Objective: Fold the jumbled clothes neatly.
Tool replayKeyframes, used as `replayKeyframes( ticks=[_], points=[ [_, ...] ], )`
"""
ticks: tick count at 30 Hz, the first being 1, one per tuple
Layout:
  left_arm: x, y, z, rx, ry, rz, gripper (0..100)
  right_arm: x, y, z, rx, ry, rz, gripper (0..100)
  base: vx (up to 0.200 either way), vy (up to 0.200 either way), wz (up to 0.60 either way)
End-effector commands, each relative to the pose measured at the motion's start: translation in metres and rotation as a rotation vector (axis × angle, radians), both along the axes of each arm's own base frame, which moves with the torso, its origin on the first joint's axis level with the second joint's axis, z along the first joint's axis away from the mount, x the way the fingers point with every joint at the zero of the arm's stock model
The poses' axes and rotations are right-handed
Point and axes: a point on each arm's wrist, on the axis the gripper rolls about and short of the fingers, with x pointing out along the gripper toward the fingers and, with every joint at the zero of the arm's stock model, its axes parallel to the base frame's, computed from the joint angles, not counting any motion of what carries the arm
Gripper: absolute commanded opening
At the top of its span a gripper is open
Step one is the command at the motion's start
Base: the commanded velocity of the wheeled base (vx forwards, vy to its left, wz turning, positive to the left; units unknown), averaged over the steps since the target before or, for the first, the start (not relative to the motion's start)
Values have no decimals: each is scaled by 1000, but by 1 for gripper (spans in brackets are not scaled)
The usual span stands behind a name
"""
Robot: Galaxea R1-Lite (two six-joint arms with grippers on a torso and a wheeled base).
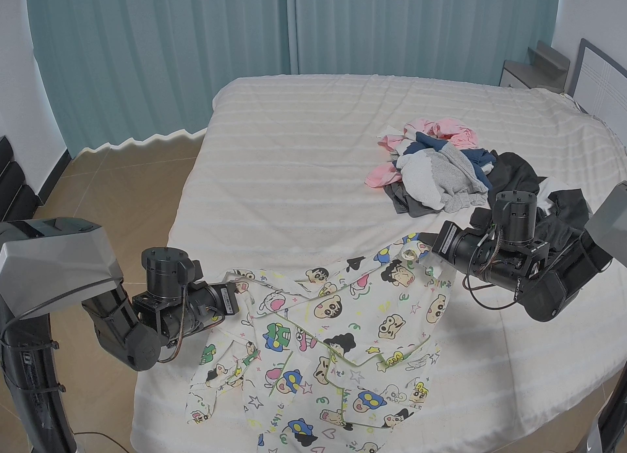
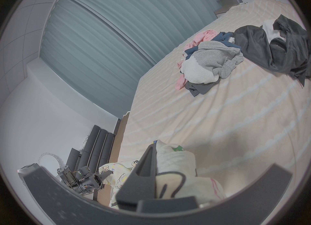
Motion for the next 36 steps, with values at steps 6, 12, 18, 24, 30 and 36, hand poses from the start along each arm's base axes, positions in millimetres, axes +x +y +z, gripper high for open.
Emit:
replayKeyframes(
  ticks=[6,12,18,24,30,36],
  points=[
    [15,-5,-15,6,8,11,0,14,0,-13,-6,19,-12,0,0,0,0],
    [25,-6,-15,8,-19,50,100,26,1,-26,-11,32,-24,100,0,0,0],
    [39,0,-1,12,-151,166,100,33,-12,-26,13,-28,-76,100,0,0,0],
    [52,16,16,16,-285,269,100,20,-31,-28,24,-26,-162,100,0,0,0],
    [16,30,12,62,-133,128,100,21,-53,-36,21,-10,-226,100,0,0,0],
    [-10,56,32,-89,96,8,100,16,-70,-30,52,-6,-308,100,0,0,0]
  ],
)
